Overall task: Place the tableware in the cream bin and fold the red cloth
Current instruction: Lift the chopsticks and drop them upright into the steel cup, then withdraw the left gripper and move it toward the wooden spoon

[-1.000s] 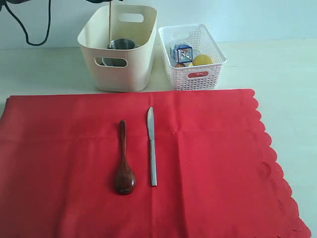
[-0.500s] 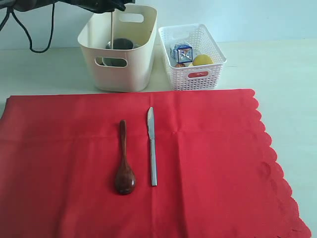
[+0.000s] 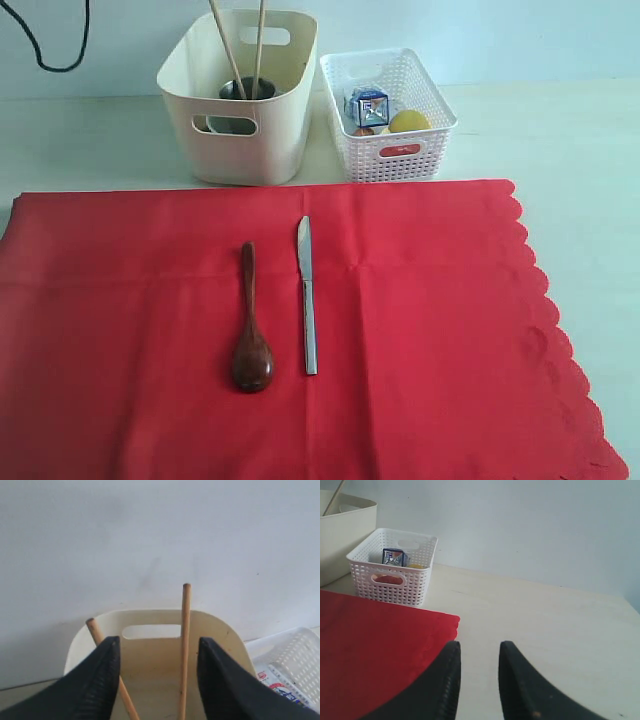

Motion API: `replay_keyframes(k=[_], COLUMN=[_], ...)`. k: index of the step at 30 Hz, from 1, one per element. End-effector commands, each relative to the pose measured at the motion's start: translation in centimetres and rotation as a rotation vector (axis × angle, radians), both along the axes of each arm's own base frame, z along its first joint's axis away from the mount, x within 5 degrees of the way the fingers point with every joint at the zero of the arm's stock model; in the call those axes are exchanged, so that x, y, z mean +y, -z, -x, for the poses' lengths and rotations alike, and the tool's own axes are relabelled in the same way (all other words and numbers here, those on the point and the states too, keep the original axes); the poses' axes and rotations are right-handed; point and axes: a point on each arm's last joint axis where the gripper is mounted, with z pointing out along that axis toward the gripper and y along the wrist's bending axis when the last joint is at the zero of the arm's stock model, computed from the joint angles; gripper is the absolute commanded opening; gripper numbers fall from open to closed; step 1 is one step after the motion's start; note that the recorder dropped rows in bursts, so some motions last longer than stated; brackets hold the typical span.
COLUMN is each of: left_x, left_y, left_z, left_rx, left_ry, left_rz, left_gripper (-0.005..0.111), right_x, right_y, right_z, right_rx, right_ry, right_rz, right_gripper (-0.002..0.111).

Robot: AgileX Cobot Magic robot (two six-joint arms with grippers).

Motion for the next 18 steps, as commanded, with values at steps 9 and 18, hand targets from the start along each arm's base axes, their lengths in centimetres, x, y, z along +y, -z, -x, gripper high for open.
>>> replay_keyframes(k=[9,18], left_x=[3.4,4.4], left_y=[-7.5,-8.0], left_z=[6.1,9.8], left_rx=[0.225,0.515], left_ry=[-0.034,-0.039], left_rz=[-0.243,-0.275], left_gripper=[0.048,0.048], right_x=[0.0,0.0], right_y=[0.1,0.1], right_z=[0.0,0.0], right_rx=[-0.006,-0.006], right_ry=[0.005,0.005], right_rz=[0.001,0.001], right_gripper=[0.027,0.027])
